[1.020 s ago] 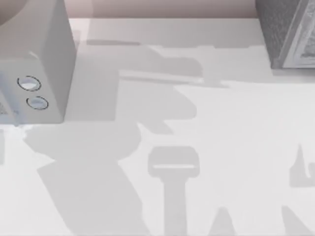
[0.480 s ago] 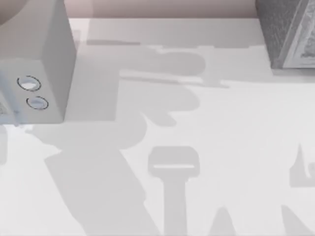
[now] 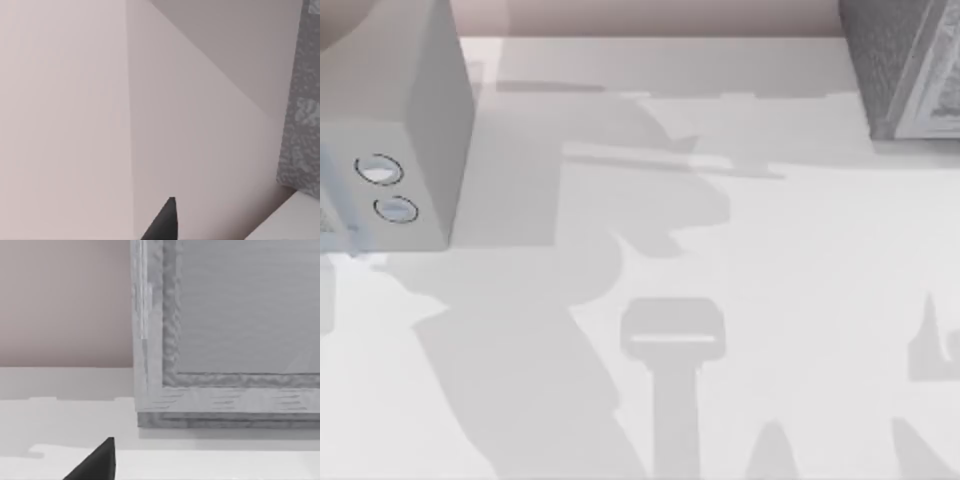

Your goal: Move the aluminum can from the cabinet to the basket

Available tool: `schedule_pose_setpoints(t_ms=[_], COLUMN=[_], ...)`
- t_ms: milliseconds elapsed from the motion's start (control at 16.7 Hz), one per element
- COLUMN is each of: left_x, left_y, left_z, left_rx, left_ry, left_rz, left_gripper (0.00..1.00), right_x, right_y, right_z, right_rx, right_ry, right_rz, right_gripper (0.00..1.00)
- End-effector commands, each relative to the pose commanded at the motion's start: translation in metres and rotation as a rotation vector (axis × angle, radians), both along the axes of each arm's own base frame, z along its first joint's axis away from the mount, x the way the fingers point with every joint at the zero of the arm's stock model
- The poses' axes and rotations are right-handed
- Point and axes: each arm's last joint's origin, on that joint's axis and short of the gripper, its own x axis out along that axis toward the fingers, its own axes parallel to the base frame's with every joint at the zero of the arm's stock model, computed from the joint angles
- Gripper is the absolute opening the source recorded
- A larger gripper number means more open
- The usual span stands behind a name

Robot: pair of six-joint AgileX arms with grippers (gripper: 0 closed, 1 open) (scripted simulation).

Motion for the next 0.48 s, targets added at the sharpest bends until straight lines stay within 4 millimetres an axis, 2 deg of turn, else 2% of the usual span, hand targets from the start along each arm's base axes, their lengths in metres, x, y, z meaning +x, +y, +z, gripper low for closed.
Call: schedule_pose_setpoints(t_ms=[120, 480], left_x=[0.0, 0.0], left_y=[0.0, 0.0], left_z=[0.0, 0.0], left_rx=[0.0, 0.0], left_ry=[0.0, 0.0], left_rz=[0.0, 0.0], left_gripper=[0.98, 1.0], right_x=[0.0, 0.0], right_y=[0.0, 0.0], right_z=[0.0, 0.0], right_rx=[0.0, 0.0], right_ry=[0.0, 0.0], right_rz=[0.0, 0.0], right_gripper=[1.0, 1.0])
